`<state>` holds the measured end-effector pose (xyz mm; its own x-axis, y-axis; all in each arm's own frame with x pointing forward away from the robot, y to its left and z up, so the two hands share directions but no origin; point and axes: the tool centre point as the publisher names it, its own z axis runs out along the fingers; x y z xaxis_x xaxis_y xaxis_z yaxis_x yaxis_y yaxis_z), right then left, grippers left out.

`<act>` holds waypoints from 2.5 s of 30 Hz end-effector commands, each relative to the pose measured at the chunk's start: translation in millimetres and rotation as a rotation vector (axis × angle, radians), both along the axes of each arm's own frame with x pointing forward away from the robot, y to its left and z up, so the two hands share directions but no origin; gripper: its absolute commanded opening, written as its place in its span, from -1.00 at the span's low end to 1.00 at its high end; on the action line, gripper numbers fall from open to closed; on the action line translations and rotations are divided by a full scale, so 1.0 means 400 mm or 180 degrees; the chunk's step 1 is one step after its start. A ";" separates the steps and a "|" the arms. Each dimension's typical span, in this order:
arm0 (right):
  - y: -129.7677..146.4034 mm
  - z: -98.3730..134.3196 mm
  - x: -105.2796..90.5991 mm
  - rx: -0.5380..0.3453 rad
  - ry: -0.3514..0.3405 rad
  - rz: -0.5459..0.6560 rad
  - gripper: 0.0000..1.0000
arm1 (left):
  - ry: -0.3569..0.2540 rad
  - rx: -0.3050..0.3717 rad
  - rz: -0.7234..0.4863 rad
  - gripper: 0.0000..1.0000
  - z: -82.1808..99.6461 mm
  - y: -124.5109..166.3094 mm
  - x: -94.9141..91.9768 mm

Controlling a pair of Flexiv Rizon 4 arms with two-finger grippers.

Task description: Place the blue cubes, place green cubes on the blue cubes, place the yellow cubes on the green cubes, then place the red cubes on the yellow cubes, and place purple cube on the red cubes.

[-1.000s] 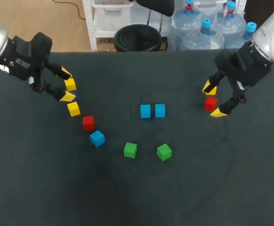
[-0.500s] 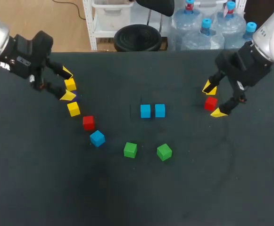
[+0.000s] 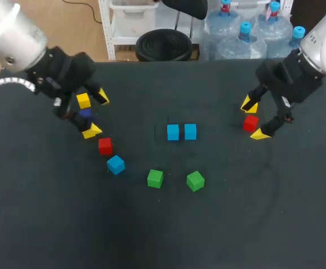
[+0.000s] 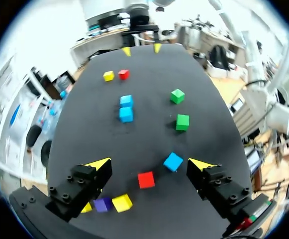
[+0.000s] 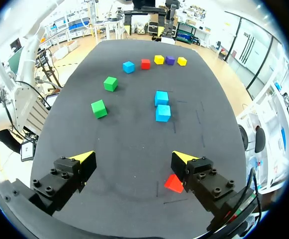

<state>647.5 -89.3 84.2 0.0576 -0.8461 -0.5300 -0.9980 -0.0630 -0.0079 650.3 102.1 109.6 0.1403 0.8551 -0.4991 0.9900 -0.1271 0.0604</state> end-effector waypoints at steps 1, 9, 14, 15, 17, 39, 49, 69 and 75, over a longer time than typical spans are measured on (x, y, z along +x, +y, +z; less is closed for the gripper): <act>0.001 -0.001 0.002 0.0006 0.0002 0.0004 1.00 | 0.0091 0.0011 -0.0264 1.00 -0.029 -0.031 0.018; 0.001 -0.001 0.002 0.0006 0.0002 0.0004 1.00 | -0.0102 0.0009 -0.0945 1.00 -0.083 -0.028 -0.039; 0.001 -0.001 0.002 0.0006 0.0002 0.0004 1.00 | -0.0194 0.0085 -0.1258 1.00 -0.118 -0.015 -0.065; 0.001 -0.001 0.002 0.0006 0.0002 0.0004 1.00 | -0.0223 0.0118 -0.1325 1.00 -0.124 -0.015 -0.073; 0.001 -0.001 0.002 0.0006 0.0002 0.0004 1.00 | -0.0244 0.0178 -0.1378 1.00 -0.135 -0.017 -0.084; 0.001 -0.001 0.002 0.0006 0.0002 0.0004 1.00 | -0.0166 0.0198 -0.1603 1.00 -0.254 -0.023 -0.114; 0.001 -0.001 0.002 0.0006 0.0002 0.0004 1.00 | -0.0062 0.0284 -0.1637 1.00 -0.284 -0.041 -0.095; 0.001 -0.001 0.002 0.0006 0.0002 0.0004 1.00 | 0.0035 0.0405 -0.1659 -0.44 -0.287 -0.039 -0.098; 0.001 -0.001 0.002 0.0006 0.0002 0.0004 1.00 | 0.0085 0.0420 -0.1612 -1.00 -0.269 -0.049 -0.104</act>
<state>647.5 -89.2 84.2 0.0576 -0.8461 -0.5300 -0.9980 -0.0630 -0.0079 607.0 84.2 -2.2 0.5475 0.7326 -0.4044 0.8006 -0.5992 -0.0015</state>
